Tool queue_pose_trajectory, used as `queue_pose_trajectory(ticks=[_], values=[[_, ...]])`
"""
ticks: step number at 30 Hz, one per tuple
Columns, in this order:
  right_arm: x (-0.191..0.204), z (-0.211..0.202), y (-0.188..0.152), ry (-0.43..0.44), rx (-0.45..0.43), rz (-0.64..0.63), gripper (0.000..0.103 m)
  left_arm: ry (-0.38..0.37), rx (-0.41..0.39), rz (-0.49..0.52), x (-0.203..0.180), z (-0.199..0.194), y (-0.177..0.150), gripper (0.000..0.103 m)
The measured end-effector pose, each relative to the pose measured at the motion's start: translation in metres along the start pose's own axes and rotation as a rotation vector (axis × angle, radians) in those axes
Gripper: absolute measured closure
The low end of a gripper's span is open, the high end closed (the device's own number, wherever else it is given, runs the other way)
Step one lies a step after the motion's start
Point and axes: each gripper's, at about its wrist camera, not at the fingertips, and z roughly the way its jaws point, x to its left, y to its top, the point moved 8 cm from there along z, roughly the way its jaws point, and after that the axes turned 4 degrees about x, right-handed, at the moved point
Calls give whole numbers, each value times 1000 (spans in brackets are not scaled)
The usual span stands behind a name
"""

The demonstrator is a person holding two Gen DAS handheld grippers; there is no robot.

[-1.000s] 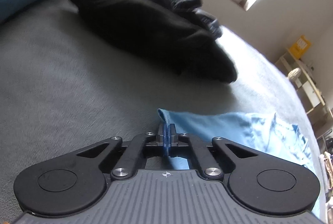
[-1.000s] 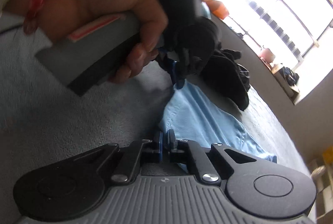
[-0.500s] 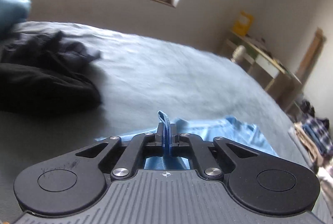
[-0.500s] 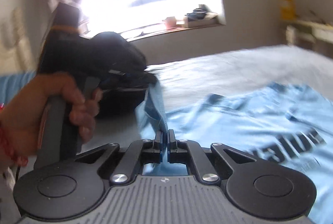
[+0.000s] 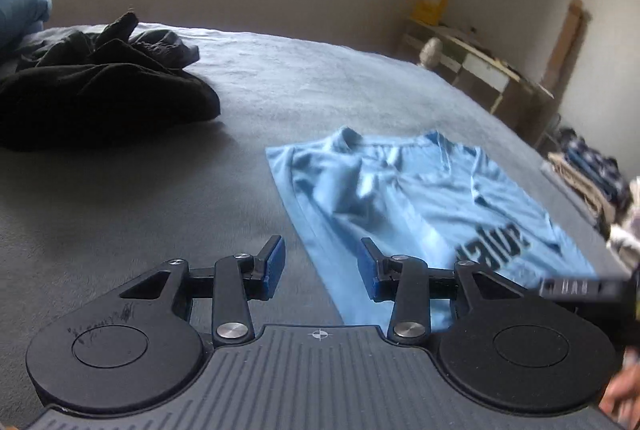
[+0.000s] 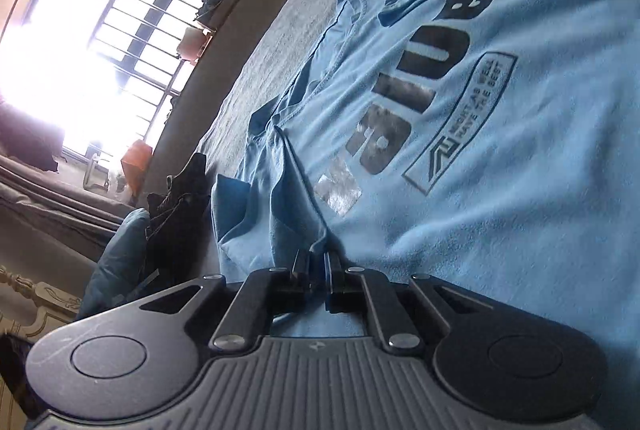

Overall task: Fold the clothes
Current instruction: 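Release the left gripper and pinch and adjust the shirt near the collar with the right gripper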

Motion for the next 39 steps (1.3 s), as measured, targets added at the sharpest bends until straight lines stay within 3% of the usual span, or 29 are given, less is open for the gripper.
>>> queue_pose_trajectory(ticks=[3, 5, 10, 14, 18, 20, 26, 29, 31, 34, 35, 37, 39], values=[[7, -17, 18, -101, -109, -53, 86, 27, 0, 65, -10, 3, -12, 63], [23, -15, 22, -108, -119, -137, 86, 46, 0, 108, -16, 4, -20, 64], [74, 9, 17, -149, -42, -414, 83, 91, 1, 216, -32, 9, -39, 64], [82, 26, 14, -198, 47, -493, 81, 128, 1, 302, -45, 12, -54, 64], [68, 40, 4, -241, 127, -555, 84, 113, 5, 243, -38, 15, -59, 64], [60, 40, 3, -260, 118, -578, 100, 105, 4, 225, -36, 15, -60, 64], [30, 23, 28, -351, 28, -463, 103, 87, -16, 200, -33, 14, -64, 63], [49, 17, 31, -292, 8, -493, 103, 77, -32, 183, -31, 13, -65, 63], [69, 19, 24, -222, 27, -551, 102, 70, -42, 173, -31, 12, -66, 63], [96, 34, -6, -181, 122, -768, 102, 57, -56, 154, -28, 11, -67, 63], [96, 41, -16, -195, 166, -835, 102, 51, -59, 148, -28, 11, -67, 63], [80, 54, -17, -315, 191, -912, 103, 40, -63, 137, -26, 11, -67, 63], [68, 51, 6, -331, 162, -810, 103, 36, -69, 132, -25, 11, -67, 63]])
